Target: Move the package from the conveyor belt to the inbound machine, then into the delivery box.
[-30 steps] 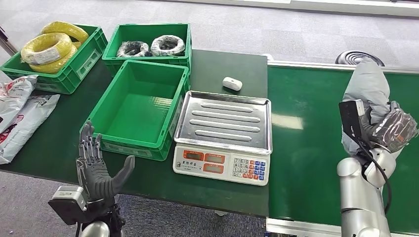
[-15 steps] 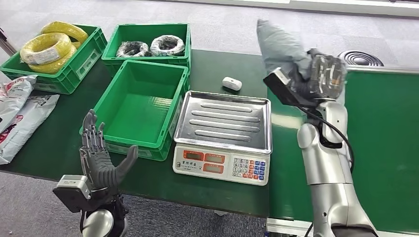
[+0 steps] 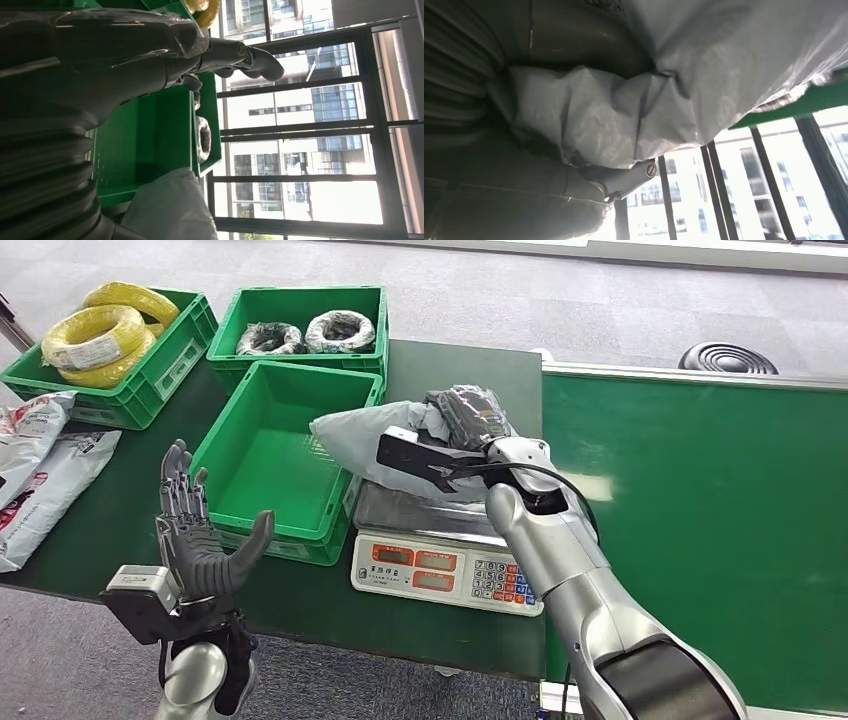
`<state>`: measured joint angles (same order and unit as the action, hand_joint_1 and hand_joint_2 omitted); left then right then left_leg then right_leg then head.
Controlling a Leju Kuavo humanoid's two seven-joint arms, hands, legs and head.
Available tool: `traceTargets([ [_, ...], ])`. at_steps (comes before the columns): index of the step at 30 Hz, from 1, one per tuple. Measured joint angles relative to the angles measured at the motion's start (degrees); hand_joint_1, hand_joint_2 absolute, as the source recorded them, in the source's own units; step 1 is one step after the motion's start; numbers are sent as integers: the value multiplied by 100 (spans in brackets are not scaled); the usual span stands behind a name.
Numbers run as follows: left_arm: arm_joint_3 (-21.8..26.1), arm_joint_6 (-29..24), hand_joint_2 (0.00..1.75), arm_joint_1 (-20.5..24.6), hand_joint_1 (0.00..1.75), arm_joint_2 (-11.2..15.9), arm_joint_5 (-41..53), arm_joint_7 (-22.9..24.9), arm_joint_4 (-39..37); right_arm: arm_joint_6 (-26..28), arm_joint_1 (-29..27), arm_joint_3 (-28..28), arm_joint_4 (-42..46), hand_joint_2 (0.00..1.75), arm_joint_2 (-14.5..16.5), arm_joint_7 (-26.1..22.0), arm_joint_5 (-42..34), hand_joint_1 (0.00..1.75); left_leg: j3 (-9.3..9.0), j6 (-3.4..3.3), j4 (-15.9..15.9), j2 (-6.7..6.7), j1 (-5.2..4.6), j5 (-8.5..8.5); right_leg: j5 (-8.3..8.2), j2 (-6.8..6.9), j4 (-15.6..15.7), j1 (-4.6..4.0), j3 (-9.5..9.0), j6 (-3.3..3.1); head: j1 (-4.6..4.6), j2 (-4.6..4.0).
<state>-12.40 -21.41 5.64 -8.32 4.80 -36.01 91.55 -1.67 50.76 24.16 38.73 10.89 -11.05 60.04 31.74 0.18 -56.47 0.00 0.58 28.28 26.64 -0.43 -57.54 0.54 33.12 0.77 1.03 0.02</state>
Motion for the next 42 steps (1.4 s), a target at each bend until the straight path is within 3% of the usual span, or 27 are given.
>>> traceTargets([
  [1, 24, -3, 175, 9, 0, -3, 11, 22, 6, -79, 32, 56, -150, 0, 24, 119, -8, 0, -2, 0, 0, -1, -1, 0, 0, 1, 1, 0, -2, 0, 0, 0],
  [6, 169, 25, 175, -73, 0, -3, 80, 94, 131, -101, 44, 183, -712, 0, -4, 177, -240, 0, -6, 0, -1, -3, 0, 0, -2, 2, 2, 0, -2, 1, 1, 0],
  [11, 277, 91, 175, -224, 0, -3, 225, 92, 265, 39, -177, 80, -707, 0, -197, -453, -963, 0, -7, 0, -1, -3, 0, 0, -1, 2, 2, -1, -2, 1, 1, 0],
  [19, 329, 66, 175, -385, 0, 11, 472, -10, 375, 341, -735, -246, 180, 0, -457, -819, -1649, 0, -5, 0, -1, -5, 0, 1, -1, 4, 2, -1, -1, 1, 0, 0],
  [24, 264, 14, 175, -349, 0, 138, 1064, -138, 443, 1034, -1425, -656, 1741, 0, -613, -938, -2267, 0, -4, 0, -3, -22, 0, 1, 0, 14, 3, -1, 0, 1, 1, 0],
  [31, -150, 278, 175, 293, 0, 364, 1471, 69, 371, 1231, -2246, -1274, 3681, 0, -913, -980, -2990, 0, -1, -1, -3, -25, -1, 2, 0, 15, 4, 1, -1, 1, 1, 0],
  [38, -510, 344, 175, 875, 0, 405, 1485, 118, 6, 1315, -2502, -1669, 4068, 0, -1093, -1063, -3255, 0, -10, -2, -4, -20, -1, 0, -4, 13, 4, 1, -5, 1, 2, 0],
  [42, -770, 656, 175, 1290, 0, 429, 1847, 463, -341, 1398, -2650, -1779, 4165, 0, -1156, -1073, -3302, 0, -6, -1, -5, -35, -1, -1, -2, 29, 5, 0, -2, 1, 1, 0],
])
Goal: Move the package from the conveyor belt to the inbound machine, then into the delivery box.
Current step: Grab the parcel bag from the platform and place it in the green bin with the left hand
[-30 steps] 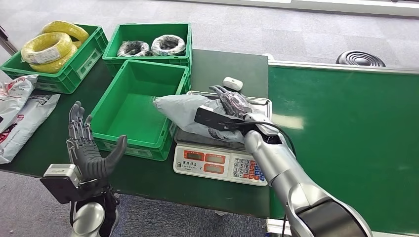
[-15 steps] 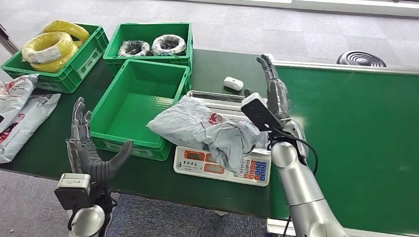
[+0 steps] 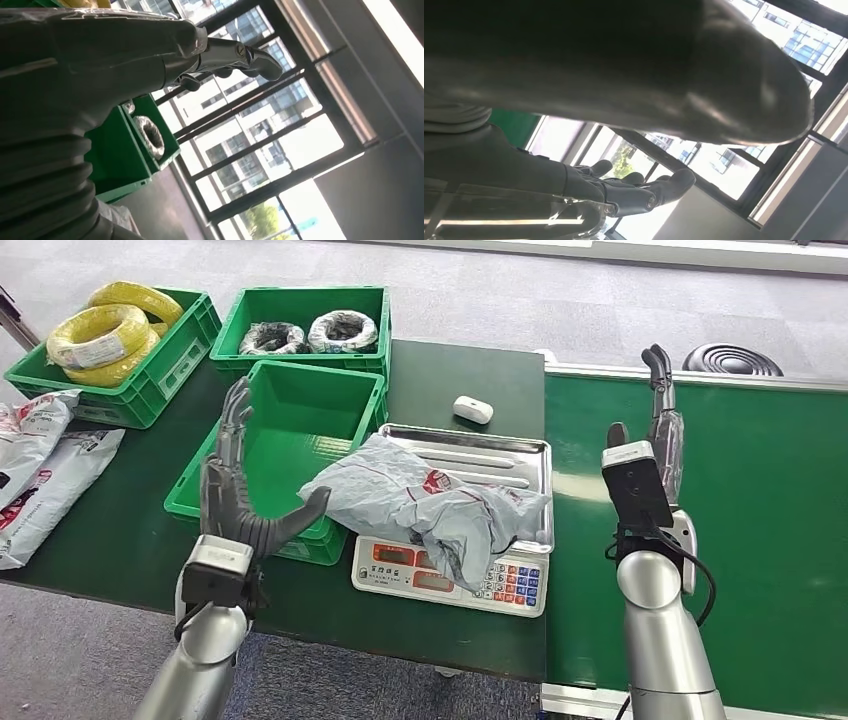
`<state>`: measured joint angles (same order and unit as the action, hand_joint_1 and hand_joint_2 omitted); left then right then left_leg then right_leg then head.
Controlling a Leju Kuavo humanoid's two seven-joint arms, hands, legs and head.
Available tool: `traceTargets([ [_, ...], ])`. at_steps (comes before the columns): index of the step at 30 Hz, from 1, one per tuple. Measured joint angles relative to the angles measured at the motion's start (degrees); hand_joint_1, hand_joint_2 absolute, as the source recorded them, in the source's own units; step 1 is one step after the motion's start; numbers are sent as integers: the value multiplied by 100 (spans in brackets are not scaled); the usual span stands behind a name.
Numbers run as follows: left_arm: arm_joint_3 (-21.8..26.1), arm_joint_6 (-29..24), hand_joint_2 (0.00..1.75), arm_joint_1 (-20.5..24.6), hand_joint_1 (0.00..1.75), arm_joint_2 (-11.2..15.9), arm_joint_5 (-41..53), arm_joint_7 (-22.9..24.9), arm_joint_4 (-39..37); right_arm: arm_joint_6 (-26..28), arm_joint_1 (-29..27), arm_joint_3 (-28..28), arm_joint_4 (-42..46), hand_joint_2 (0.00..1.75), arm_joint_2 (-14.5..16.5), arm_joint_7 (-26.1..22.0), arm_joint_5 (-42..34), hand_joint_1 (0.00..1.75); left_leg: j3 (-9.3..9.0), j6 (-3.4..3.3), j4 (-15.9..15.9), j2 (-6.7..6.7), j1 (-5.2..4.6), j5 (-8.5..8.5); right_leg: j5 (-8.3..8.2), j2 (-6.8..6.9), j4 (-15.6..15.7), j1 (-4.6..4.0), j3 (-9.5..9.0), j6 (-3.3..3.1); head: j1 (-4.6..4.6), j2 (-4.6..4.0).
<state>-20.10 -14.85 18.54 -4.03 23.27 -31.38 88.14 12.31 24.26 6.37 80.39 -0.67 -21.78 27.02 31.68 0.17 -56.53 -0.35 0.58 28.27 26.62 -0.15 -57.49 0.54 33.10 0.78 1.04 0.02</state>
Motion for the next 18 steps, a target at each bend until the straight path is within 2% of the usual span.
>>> traceTargets([
  [3, -325, 445, 175, 559, 0, -12, 514, 440, -586, 63, -271, -143, 155, 0, -35, -70, -76, 0, 1, -1, -1, -9, -1, -1, 1, 9, 0, 1, -2, 1, 0, 0],
  [6, -710, 622, 175, 1170, 0, -91, 1152, 895, -1440, 73, -678, -322, 395, 0, -54, -164, -116, 0, 2, -3, -2, -9, -3, -1, 0, 9, 1, 6, -7, 2, 0, 0],
  [10, -1146, 971, 175, 1945, 0, -335, 1701, 1322, -2914, 103, -1169, -642, 725, 0, -80, -237, -140, 0, 7, -5, -8, -11, -6, 0, -1, 11, 2, 9, -3, 4, -1, 0],
  [11, -1261, 1085, 175, 2131, 8, -412, 1857, 1479, -3318, 104, -1267, -727, 792, 0, -86, -238, -135, 0, 8, -5, -8, -12, -6, 0, -1, 11, 2, 9, -3, 4, 0, 0],
  [15, -1638, 1322, 175, 2698, 151, -742, 2351, 1934, -4740, 110, -1647, -1029, 1030, 0, -82, -227, -138, 0, 9, -5, -8, -5, -6, 1, -1, 7, 2, 9, -2, 4, 1, 0],
  [18, -1834, 1483, 175, 2986, 166, -930, 2544, 2097, -5463, 111, -1926, -1192, 1216, 0, -25, -241, -189, 0, 10, -6, -6, -6, -5, 2, 0, 8, 2, 7, -2, 3, 2, 0],
])
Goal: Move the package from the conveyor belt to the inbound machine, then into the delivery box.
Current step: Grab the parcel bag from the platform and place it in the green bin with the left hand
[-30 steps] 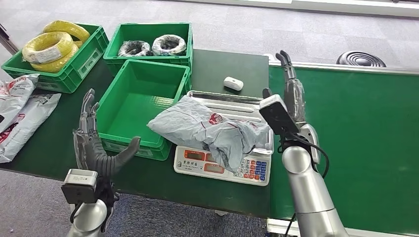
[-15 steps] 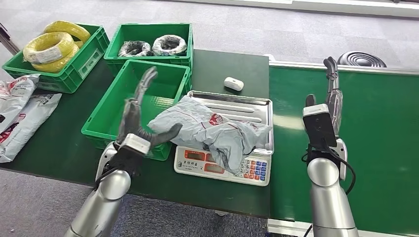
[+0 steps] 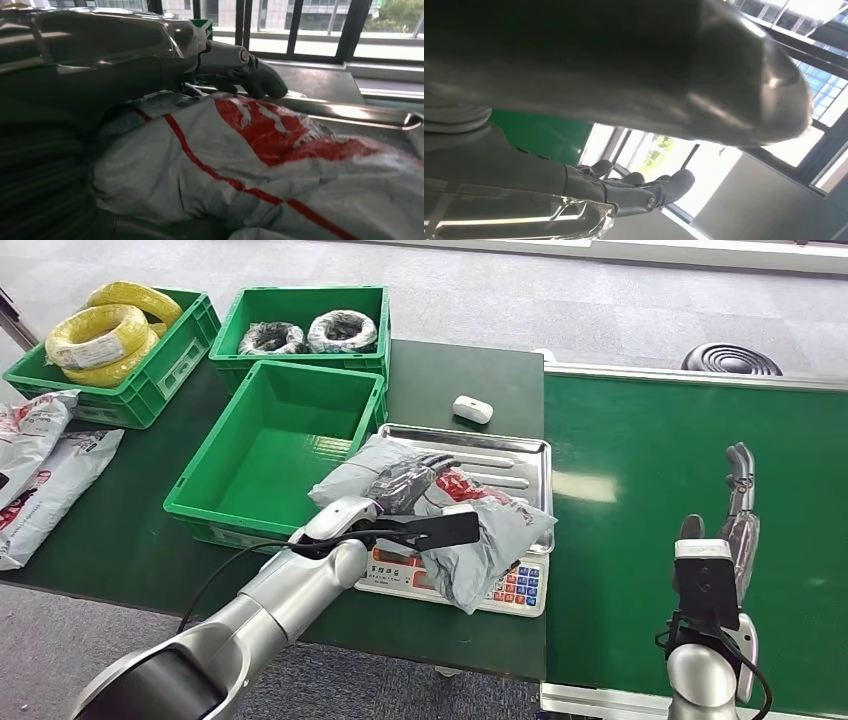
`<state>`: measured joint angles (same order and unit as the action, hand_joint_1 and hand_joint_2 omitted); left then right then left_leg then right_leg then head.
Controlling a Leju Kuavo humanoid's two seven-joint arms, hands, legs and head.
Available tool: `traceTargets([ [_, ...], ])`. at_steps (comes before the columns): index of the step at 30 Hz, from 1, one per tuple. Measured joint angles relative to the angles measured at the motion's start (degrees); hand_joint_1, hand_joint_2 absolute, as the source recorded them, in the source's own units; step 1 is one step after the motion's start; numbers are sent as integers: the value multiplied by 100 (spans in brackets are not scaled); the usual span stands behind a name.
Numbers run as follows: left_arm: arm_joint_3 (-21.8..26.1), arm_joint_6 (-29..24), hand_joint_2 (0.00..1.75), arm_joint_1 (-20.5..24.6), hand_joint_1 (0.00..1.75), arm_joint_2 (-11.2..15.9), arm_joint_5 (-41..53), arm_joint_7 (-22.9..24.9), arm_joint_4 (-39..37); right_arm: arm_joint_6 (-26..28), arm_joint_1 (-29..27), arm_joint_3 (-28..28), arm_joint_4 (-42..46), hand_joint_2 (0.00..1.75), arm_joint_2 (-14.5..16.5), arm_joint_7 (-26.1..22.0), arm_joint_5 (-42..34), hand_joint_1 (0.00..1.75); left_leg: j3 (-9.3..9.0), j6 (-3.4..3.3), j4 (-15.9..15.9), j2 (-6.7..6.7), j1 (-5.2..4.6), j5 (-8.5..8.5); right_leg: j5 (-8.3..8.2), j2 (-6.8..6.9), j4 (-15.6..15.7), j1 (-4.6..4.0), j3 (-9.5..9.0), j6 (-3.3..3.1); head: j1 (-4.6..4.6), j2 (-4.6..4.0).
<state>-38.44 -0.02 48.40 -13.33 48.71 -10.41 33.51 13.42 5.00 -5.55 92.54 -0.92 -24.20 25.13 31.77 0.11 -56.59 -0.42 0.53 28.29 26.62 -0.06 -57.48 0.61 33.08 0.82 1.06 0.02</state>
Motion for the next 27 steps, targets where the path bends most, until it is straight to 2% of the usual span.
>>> traceTargets([
  [7, -230, 91, 175, 357, 173, -230, 260, 97, -758, -100, -284, -284, 228, 0, 200, 4, 71, 0, -8, 0, 1, -1, 1, -2, 0, 1, 0, -1, -12, 0, -1, 0],
  [13, -167, -210, 175, 478, 168, -231, 230, -53, -854, -274, -313, -470, 272, 0, 379, 10, 142, 0, -14, 0, 1, 0, 0, -3, -1, 0, -1, -1, -18, 0, -1, 0],
  [19, 17, -266, 175, 556, 168, -182, 121, -127, -855, -305, -338, -571, 283, 0, 481, 15, 170, 0, -11, 0, 1, 2, 1, -3, 0, 0, -1, -1, -13, 0, -1, 0],
  [23, 71, -285, 175, 558, 174, -176, 111, -135, -854, -306, -339, -599, 292, 175, 514, 15, 172, 0, -10, 0, 1, 3, 1, -3, 0, -1, -1, -1, -11, 0, 0, 0],
  [27, 264, -716, 175, 561, 175, -119, -118, -230, -709, -326, -363, -630, 295, 175, 549, 31, 162, 0, -8, 0, 1, 5, 1, -3, -1, -2, -1, -2, -10, 0, -1, 0],
])
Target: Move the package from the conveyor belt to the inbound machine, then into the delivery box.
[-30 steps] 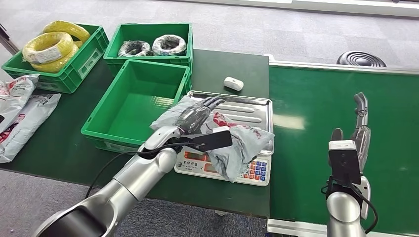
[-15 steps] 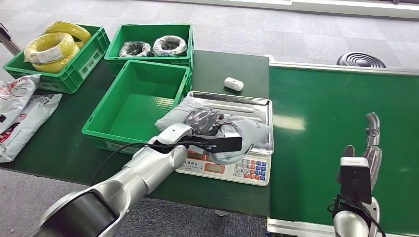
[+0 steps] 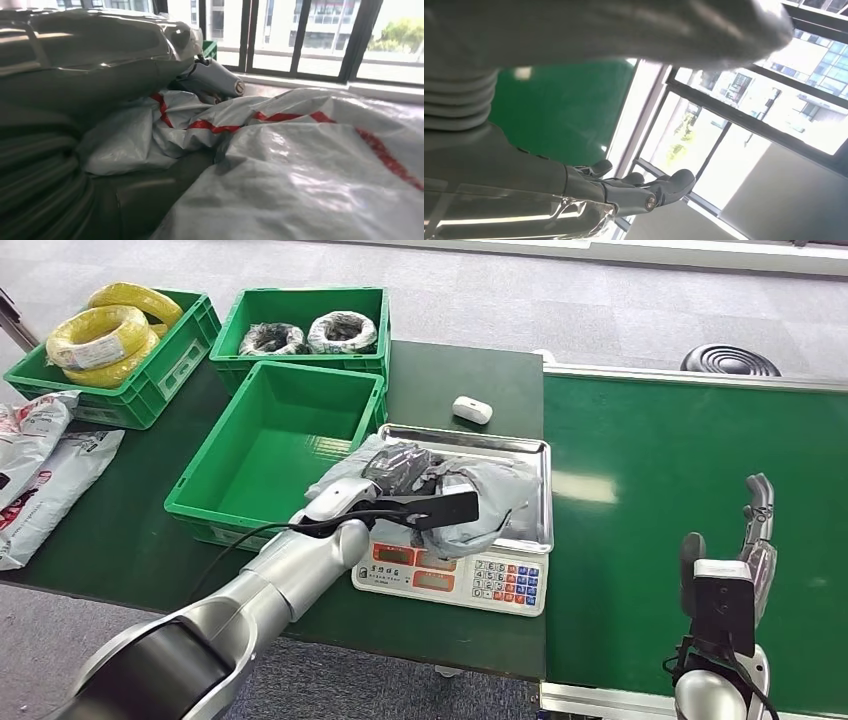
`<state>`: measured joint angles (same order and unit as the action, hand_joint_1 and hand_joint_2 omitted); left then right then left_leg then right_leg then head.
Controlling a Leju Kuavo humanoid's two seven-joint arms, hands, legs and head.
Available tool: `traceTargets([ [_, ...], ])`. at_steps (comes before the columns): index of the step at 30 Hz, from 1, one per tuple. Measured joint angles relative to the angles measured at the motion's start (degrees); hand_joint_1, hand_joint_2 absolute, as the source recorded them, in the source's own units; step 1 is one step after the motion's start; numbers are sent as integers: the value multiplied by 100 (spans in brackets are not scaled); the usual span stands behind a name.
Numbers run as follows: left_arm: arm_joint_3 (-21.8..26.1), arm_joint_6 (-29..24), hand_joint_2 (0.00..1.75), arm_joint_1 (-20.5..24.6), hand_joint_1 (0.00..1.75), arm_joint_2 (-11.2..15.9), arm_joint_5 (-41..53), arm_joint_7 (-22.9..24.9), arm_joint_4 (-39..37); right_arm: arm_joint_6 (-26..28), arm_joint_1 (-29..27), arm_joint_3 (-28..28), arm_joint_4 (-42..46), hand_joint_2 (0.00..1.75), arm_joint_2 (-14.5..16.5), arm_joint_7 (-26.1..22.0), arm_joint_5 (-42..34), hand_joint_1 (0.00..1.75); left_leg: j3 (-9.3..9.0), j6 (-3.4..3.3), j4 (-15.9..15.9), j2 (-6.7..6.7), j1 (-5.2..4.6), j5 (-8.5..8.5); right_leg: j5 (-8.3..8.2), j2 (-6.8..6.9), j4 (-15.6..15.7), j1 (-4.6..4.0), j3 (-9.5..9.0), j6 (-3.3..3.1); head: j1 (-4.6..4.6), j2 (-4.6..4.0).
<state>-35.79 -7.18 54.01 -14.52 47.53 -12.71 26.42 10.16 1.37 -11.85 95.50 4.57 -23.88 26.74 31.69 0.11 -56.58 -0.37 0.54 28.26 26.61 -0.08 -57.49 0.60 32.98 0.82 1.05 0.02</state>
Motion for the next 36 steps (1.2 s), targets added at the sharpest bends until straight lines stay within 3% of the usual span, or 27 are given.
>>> traceTargets([
  [6, 957, -874, 175, 97, 175, 357, -265, 316, 1261, -48, -154, -81, 13, 175, 57, 32, -27, 0, 8, 1, 0, 5, 4, -1, 0, -6, -3, -6, 11, -1, 1, 0],
  [11, 1860, -1694, 175, 140, 175, 592, -754, 247, 2217, 3, -230, -78, 0, 175, 113, 19, -25, 0, 15, 1, 2, 7, 5, 0, 1, -7, -3, -7, 17, -2, 1, 0],
  [16, 2692, -2264, 175, 117, 175, 797, -1284, 54, 2591, 172, -390, -62, -5, 175, 178, 12, 0, 0, 19, 1, 2, 3, 4, -1, 2, -3, -3, -6, 17, -1, -1, 0],
  [20, 2984, -2376, 175, 72, 175, 934, -1298, 109, 2607, 246, -537, -43, -5, 175, 228, -2, 18, 0, 20, 1, 2, 4, 3, -1, 2, -3, -3, -5, 17, -1, -1, 0],
  [21, 3018, -2363, 175, 68, 165, 958, -1289, 142, 2597, 252, -552, -34, -5, 175, 234, -3, 18, 0, 20, 1, 2, 4, 3, -1, 2, -3, -3, -5, 17, -1, -1, 0],
  [24, 3078, -2273, 175, 75, 34, 1054, -1164, 348, 2463, 280, -572, 13, -5, 175, 240, -3, 18, 0, 20, 1, 2, 4, 3, -1, 2, -3, -3, -5, 18, -1, 0, 0],
  [25, 3085, -2222, 175, 86, 0, 1095, -1091, 455, 2357, 296, -573, 31, -7, 175, 240, -3, 15, 0, 19, 1, 2, 4, 3, -1, 2, -4, -3, -5, 18, -1, 0, 0],
  [30, 3108, -1496, 175, 197, 0, 1303, -801, 1054, 1350, 379, -561, 128, -55, 175, 208, 34, -27, 0, 17, 2, 2, 5, 4, -2, 1, -5, -3, -6, 18, -2, 0, 0],
  [36, 3129, -1256, 175, 219, 0, 1407, -789, 1086, 566, 425, -559, 194, -98, 175, 159, 79, -60, 0, 20, 3, 2, 4, 4, -2, 1, -5, -4, -6, 19, -2, -1, 0],
])
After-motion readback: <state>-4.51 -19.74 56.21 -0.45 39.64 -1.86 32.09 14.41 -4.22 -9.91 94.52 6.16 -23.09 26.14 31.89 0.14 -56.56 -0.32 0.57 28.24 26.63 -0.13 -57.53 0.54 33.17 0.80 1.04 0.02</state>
